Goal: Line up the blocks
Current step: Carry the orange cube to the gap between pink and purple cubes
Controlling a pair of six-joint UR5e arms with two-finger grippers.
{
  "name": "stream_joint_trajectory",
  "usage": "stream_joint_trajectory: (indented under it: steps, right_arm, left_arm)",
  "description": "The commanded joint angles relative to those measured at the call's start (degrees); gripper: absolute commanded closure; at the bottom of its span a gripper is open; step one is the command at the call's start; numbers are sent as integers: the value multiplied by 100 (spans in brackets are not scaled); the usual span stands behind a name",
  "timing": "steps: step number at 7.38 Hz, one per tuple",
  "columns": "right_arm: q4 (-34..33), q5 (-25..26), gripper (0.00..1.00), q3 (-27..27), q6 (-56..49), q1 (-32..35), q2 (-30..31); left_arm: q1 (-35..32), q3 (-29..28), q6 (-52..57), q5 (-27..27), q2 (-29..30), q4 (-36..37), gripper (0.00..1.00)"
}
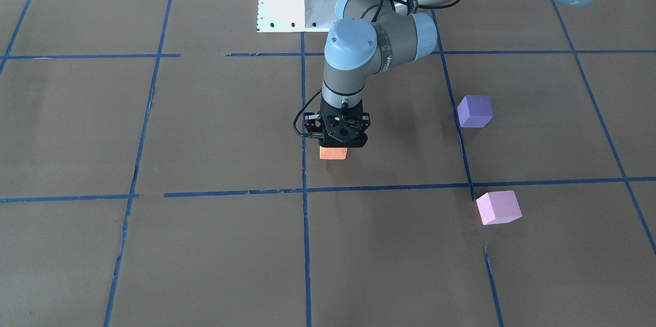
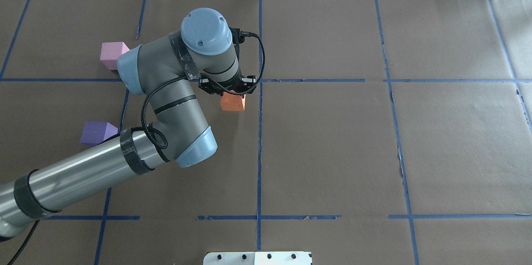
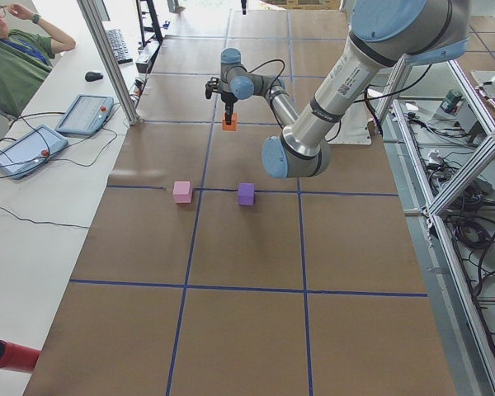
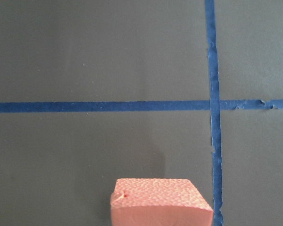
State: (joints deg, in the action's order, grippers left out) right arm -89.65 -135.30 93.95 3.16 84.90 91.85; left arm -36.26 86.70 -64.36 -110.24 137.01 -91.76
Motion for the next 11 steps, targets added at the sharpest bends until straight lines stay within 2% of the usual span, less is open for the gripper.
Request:
stream_joint_trajectory:
  steps: [1, 2, 4, 6, 8, 9, 11]
  right_arm:
    - [0, 4, 0, 0, 0, 0, -9]
    - [0, -5, 0, 0, 0, 0, 0]
    - [0, 4, 0, 0, 0, 0, 0]
    - [0, 4, 0, 0, 0, -8, 0]
    - [0, 4, 0, -9, 0, 0, 0]
    - [0, 4, 0, -9, 0, -8, 0]
    - [0, 4, 0, -9, 0, 0, -9]
  left_arm:
    - [-476, 793, 55, -416, -723, 273, 95]
    - [-783, 1014, 116, -776, -1120, 264, 96]
    - [-1005, 1191, 169, -806, -1596, 273, 96]
    - [-1418, 1393, 1124, -946, -2246, 220, 96]
    - [-1533, 1307, 1338, -956, -2651, -234, 96]
    - [-1533, 1254, 1330, -964, -2940, -698, 96]
    - [-1524, 1034, 1286, -964, -3031, -975, 96]
